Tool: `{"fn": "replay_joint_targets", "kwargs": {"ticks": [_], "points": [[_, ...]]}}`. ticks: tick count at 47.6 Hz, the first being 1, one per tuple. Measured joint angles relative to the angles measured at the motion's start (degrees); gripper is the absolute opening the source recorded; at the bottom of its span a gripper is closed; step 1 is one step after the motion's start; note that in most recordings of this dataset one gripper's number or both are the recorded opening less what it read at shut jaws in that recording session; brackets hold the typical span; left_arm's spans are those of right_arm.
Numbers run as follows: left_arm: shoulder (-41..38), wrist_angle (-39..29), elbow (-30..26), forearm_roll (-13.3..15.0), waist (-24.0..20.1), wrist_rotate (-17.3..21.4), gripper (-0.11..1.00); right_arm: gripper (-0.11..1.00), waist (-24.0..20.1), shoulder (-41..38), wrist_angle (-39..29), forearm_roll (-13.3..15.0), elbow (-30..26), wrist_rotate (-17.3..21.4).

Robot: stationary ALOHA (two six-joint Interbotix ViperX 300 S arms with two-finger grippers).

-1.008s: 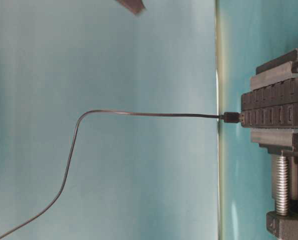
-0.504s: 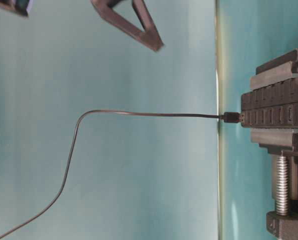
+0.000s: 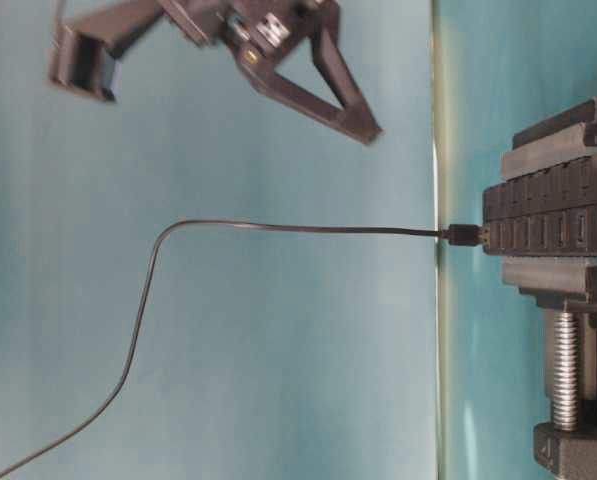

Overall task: Insert the USB into the front port of the fixed hub.
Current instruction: 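Move the right gripper to the USB plug lying near the hub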

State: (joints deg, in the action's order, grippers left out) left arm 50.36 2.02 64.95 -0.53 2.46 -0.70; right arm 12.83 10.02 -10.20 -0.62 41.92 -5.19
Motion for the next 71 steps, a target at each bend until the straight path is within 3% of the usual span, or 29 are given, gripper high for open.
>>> {"fn": "replay_joint_targets", "kwargs": {"ticks": [24,40,51,55,68,71], "points": [[0.09,-0.09,0.0,0.0,0.0,0.0,0.0,-0.04,0.53,-9.32,-4.48,0.0,-8.44,-4.31],[0.35,-0.09,0.0,-0.09,0.0,-0.09,0.0,-0.04,1.14,-10.63,-3.78,0.0,-9.4,-4.83],[0.44,-0.09,0.0,-0.09,0.09,-0.09,0.0,0.04,1.14,-10.99,-2.99,0.0,-9.4,-5.01],[0.44,-0.09,0.0,0.0,0.0,-0.09,0.0,0.12,1.05,-10.99,-2.9,0.0,-9.4,-5.01],[0.44,0.0,0.0,-0.09,0.09,-0.09,0.0,0.76,0.53,-11.51,-2.72,0.0,-9.4,-5.01],[0.44,-0.09,0.0,-0.09,0.09,-0.09,0.0,0.79,0.53,-11.87,-2.72,0.0,-9.4,-5.01]]}}
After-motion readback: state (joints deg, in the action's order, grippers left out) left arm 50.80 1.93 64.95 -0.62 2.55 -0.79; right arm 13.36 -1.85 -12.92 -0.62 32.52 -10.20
